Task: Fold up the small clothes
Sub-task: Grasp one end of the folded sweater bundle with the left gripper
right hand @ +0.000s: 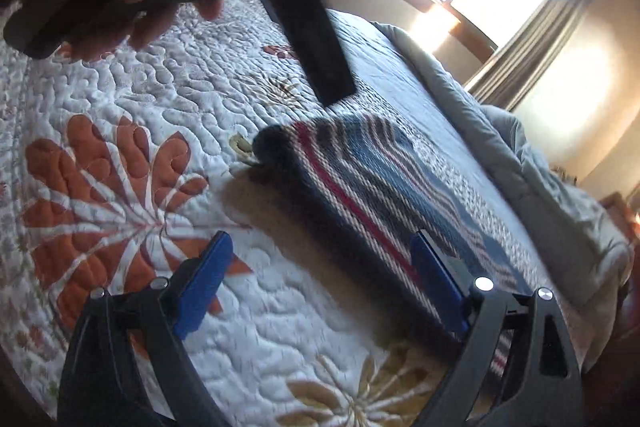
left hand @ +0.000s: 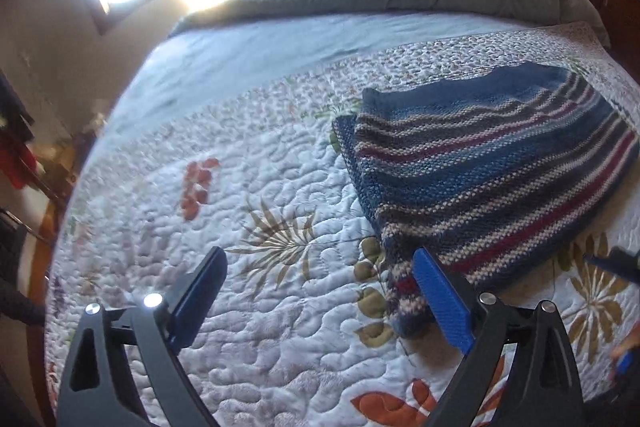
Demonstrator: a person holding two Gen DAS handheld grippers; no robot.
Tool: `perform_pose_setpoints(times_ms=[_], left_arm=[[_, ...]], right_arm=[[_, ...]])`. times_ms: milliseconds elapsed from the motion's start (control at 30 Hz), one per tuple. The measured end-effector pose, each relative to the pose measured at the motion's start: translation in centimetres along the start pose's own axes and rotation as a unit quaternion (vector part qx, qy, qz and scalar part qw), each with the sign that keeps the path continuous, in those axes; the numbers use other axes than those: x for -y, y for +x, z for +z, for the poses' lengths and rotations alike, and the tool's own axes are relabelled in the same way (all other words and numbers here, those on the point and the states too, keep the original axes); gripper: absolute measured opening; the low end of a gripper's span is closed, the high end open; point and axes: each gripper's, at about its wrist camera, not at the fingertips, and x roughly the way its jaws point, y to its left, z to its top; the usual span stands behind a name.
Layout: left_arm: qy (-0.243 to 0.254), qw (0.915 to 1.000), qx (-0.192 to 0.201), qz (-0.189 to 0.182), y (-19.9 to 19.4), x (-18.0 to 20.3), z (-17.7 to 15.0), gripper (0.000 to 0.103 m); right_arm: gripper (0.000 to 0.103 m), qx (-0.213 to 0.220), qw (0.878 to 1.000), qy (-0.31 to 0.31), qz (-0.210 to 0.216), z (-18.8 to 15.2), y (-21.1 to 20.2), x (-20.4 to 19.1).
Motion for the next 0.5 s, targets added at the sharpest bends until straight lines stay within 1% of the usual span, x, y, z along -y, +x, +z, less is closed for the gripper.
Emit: perform_pose_setpoints(times_ms=[33,67,100,133,167,200,233,267,333,367,433,500], left_arm=[[-0.015,0.9995,-0.013,-0.026,0.8,-0.6,0.4,0.095],[-0.035,0.9969,-0.029,-0.064,1.6,-1.3,0.9,0.095],[-0.066,0.9899,-0.044,-0.118,2.7,-2.4,1.5,0.095],[-0.091,0.982,-0.052,-0.157,3.5,-3.2,1.9,0.096],[-0.111,0.9723,-0.061,-0.196,4.4,-3.9,2.3,0.097],[-0.127,0.9599,-0.076,-0.238,5.6,-4.5,2.8,0.097],[-0.138,0.9513,-0.087,-0.261,6.6,-4.7,3.2,0.097],[-0.148,0.9461,-0.095,-0.272,7.6,-4.9,3.5,0.097],[-0.175,0.9306,-0.116,-0.3,10.1,-5.4,4.1,0.097],[-0.183,0.9255,-0.121,-0.309,11.1,-5.6,4.5,0.097],[-0.193,0.9235,-0.121,-0.308,12.8,-5.7,5.4,0.097],[-0.199,0.9124,-0.123,-0.336,14.3,-5.3,6.2,0.097]], right_arm=[[0.09,0.0,1.0,-0.011,-0.01,0.7,0.4,-0.5],[0.09,-0.004,1.0,-0.022,-0.018,1.1,0.8,-1.1],[0.09,-0.011,0.999,-0.035,-0.027,1.6,1.5,-1.6],[0.09,-0.014,0.999,-0.039,-0.029,1.7,1.8,-1.9],[0.09,-0.019,0.999,-0.042,-0.028,1.8,2.2,-2.0],[0.09,-0.025,0.998,-0.046,-0.03,1.8,2.5,-2.2],[0.09,-0.028,0.998,-0.052,-0.034,1.8,2.9,-2.4],[0.09,-0.031,0.997,-0.056,-0.038,1.9,3.3,-2.4],[0.09,-0.039,0.997,-0.06,-0.041,2.0,4.2,-2.3],[0.09,-0.043,0.996,-0.063,-0.04,2.0,4.7,-2.2],[0.09,-0.044,0.996,-0.059,-0.04,2.1,5.6,-1.6],[0.09,-0.047,0.997,-0.054,-0.037,2.3,6.5,-1.0]])
